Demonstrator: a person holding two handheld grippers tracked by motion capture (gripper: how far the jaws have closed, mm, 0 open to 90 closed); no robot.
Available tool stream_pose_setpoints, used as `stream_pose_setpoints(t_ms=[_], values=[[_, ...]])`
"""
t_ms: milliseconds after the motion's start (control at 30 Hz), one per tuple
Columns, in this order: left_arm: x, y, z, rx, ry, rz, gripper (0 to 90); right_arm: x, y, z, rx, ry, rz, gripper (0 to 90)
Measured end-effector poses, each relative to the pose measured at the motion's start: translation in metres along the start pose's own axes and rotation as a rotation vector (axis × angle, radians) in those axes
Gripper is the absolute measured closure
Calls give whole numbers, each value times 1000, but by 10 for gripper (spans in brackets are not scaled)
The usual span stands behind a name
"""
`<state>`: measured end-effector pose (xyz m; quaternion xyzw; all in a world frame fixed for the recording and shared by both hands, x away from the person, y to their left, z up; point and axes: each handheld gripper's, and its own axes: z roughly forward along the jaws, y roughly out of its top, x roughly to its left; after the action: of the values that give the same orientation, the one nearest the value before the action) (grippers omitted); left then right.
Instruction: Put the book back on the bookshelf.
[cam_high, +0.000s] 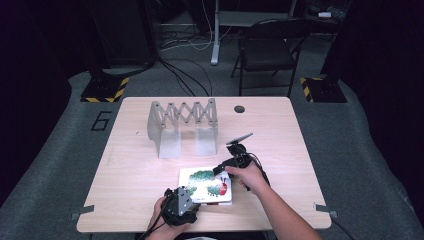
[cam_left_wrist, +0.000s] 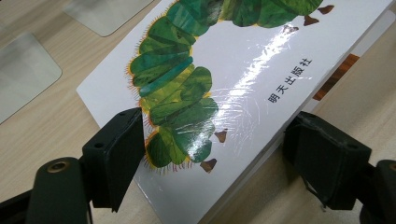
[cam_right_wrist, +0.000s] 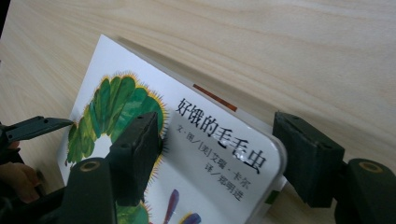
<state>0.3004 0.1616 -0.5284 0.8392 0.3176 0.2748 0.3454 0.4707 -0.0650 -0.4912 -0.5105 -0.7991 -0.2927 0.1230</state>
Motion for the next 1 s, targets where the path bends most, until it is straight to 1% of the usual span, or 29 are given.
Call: stream_pose_setpoints(t_ms=[33, 67, 133, 233, 267, 367, 400, 467, 500, 533, 567, 633, 667, 700, 733, 767, 800, 833, 867, 967, 1000], values=[[0, 0, 0, 0, 0, -1, 211, 0, 0, 1, 1, 1, -13, 338], [0, 0, 0, 0, 0, 0, 210, 2, 0, 2, 10, -1, -18, 327], [0, 0, 0, -1, 0, -1, 210, 3, 0, 1, 9, -3, -22, 339], [0, 0, 0, 1, 0, -3, 209, 2, 0, 0, 1, 5, -18, 361], [0, 1, 0, 4, 2, 0, 208, 0, 0, -2, 0, 16, -14, 383], [1, 2, 0, 14, -2, 2, 208, -1, 0, -3, -3, 20, -17, 396], [1, 3, 0, 25, -7, 5, 207, -2, 0, -3, -4, 19, -26, 400], [1, 4, -1, 35, -6, 6, 207, -1, 0, -4, -4, 25, -22, 410], [1, 4, 0, 35, 4, 7, 207, -1, 0, -4, -4, 25, -22, 410], [1, 5, 0, 51, 7, 6, 206, -1, 0, -4, -8, 26, -20, 413], [2, 6, -1, 63, -4, -10, 190, -2, 0, -4, 1, 37, -6, 421], [2, 6, -1, 68, -6, -12, 190, -2, 0, -4, 0, 39, -6, 425], [5, 8, -3, 83, -30, -25, 177, -4, 0, -5, 4, 39, 1, 433], [5, 8, -3, 83, -30, -25, 177, -4, 0, -5, 4, 39, 1, 433], [10, 9, -5, 89, -75, -46, 177, -6, -1, -5, 6, 47, 4, 436], [10, 9, -5, 89, -75, -46, 178, -6, -1, -4, 7, 49, 6, 436], [12, 9, -6, 85, -94, -60, 178, -6, -1, -4, 7, 49, 6, 436], [15, 10, -7, 92, -108, -69, 178, -6, -1, -4, 4, 48, 13, 436], [17, 11, -8, 106, -123, -73, 178, -6, -1, -4, 6, 49, 7, 436], [24, 12, -11, 113, -127, -97, 181, -6, -1, -5, 4, 49, 3, 436], [27, 12, -13, 114, -140, -101, 186, -6, -1, -4, 5, 51, 6, 435]])
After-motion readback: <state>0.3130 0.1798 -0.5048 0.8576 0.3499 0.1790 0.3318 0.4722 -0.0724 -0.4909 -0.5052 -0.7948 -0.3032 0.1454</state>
